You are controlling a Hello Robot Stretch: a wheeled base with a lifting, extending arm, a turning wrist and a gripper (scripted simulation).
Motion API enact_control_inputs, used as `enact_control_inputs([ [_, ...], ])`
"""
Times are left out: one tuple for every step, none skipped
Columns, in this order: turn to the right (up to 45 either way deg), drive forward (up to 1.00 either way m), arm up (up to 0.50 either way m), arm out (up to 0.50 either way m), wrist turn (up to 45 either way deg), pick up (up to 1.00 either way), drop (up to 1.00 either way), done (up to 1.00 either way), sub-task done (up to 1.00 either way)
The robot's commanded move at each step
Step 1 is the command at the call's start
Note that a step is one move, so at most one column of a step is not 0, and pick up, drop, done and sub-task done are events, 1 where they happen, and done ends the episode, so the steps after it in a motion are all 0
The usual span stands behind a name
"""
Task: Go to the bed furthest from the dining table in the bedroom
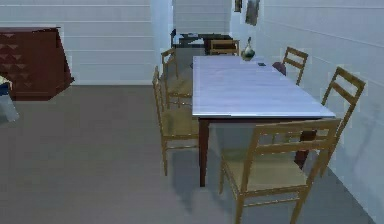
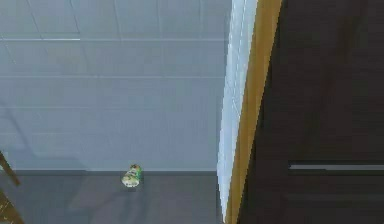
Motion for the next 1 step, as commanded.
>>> enact_control_inputs([
  [45.0, 0.00, 0.00, 0.00, 0.0, 0.00, 0.00, 0.00, 0.00],
])
